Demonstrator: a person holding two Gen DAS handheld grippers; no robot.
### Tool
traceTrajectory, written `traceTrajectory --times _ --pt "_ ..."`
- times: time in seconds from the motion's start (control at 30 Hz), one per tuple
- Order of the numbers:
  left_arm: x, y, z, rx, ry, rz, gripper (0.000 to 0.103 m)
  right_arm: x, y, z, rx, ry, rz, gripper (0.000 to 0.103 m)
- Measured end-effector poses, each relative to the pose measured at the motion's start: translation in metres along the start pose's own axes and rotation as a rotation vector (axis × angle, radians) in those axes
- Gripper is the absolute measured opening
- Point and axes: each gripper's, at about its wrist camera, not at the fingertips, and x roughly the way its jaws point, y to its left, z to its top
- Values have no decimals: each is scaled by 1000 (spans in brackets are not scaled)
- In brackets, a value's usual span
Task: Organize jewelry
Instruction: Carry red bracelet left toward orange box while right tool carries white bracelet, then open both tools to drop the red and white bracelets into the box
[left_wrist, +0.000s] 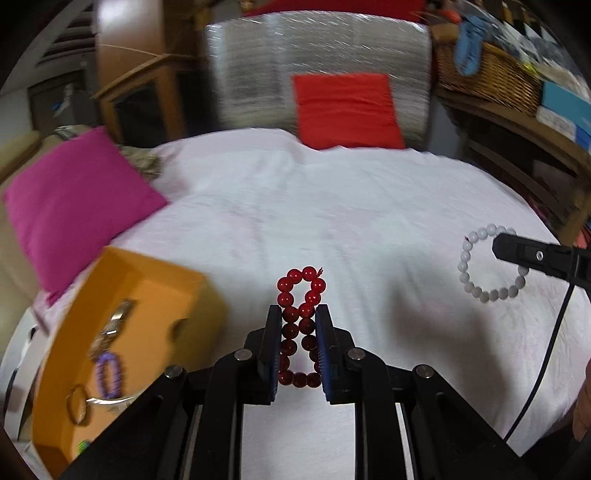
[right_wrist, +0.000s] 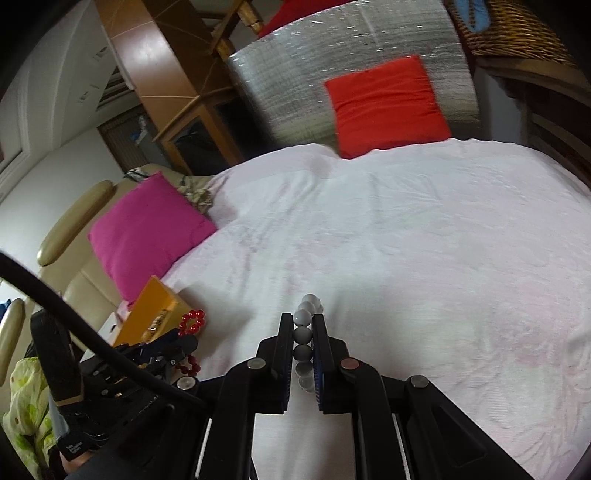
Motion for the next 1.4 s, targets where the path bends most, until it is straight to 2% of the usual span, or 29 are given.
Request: traceTrajectory --times 0.1,0.23,0.47,0.73,1.07,1.4 --pt "-19 25 -3 -54 -26 31 19 5 26 1 -31 6 49 10" --pt "-45 63 -10 -100 -50 108 19 15 69 0 -89 8 121 10" --pt "-64 132 -30 -183 -38 239 19 38 161 -2 -183 41 261 11" --pt "-63 181 -57 -246 -5 312 19 80 239 -17 -283 123 278 10" --pt "-45 209 -78 -285 47 343 19 121 276 -35 -344 213 255 10" --pt "-17 215 -92 -287 122 352 19 157 280 -45 -368 277 203 10"
